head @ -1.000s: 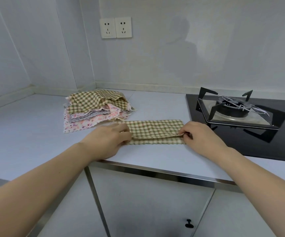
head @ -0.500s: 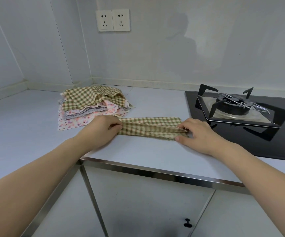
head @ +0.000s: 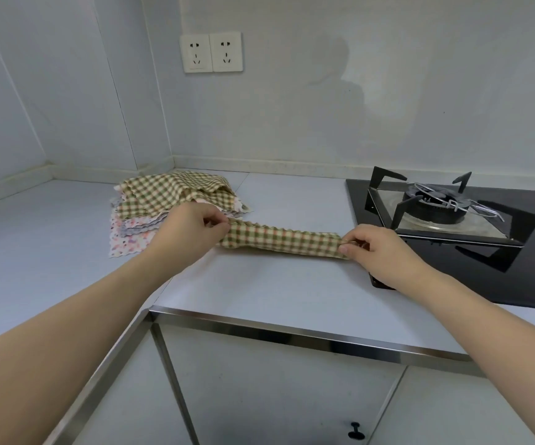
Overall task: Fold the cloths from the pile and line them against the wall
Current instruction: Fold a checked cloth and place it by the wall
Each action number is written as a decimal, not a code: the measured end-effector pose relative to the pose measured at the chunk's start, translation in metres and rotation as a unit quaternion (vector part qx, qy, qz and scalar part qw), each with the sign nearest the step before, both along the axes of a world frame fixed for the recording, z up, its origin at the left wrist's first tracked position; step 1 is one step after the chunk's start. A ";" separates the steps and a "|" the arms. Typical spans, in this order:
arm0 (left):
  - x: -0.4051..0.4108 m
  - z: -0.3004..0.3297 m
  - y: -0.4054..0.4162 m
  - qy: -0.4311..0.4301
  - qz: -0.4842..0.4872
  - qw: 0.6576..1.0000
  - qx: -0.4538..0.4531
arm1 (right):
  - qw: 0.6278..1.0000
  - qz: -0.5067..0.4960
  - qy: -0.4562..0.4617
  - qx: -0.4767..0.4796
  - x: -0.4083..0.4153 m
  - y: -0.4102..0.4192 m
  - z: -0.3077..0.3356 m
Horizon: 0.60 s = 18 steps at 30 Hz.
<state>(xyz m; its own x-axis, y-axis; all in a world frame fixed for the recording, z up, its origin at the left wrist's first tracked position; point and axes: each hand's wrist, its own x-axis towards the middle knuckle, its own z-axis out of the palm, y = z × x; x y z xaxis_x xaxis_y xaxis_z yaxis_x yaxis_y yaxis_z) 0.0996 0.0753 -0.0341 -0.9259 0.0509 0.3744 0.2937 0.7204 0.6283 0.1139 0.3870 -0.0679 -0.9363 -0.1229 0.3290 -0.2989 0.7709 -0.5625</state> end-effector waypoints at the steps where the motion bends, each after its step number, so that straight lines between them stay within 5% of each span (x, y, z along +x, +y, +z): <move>1: 0.002 0.004 0.000 0.012 0.002 1.000 -0.018 | 1.000 -0.001 0.009 -0.004 0.002 0.002 0.005; 7: 0.017 0.035 -0.002 0.070 0.004 0.996 -0.052 | 1.000 -0.007 0.020 -0.012 0.018 0.005 0.052; 14: 0.049 0.067 -0.003 0.066 0.008 0.996 -0.052 | 0.976 0.027 0.001 -0.218 0.042 0.012 0.087; 18: 0.070 0.081 -0.007 0.066 0.003 0.996 -0.058 | 0.975 0.024 0.002 -0.219 0.059 0.011 0.096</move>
<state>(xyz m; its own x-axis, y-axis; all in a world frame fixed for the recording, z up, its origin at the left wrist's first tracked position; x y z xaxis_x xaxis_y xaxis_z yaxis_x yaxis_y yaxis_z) 0.1695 0.0687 0.0464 -0.8697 0.0967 0.4840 0.3639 0.7881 0.4965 0.1725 0.3977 0.0283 -0.9316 -0.0133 0.3632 -0.3314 0.4415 -0.8338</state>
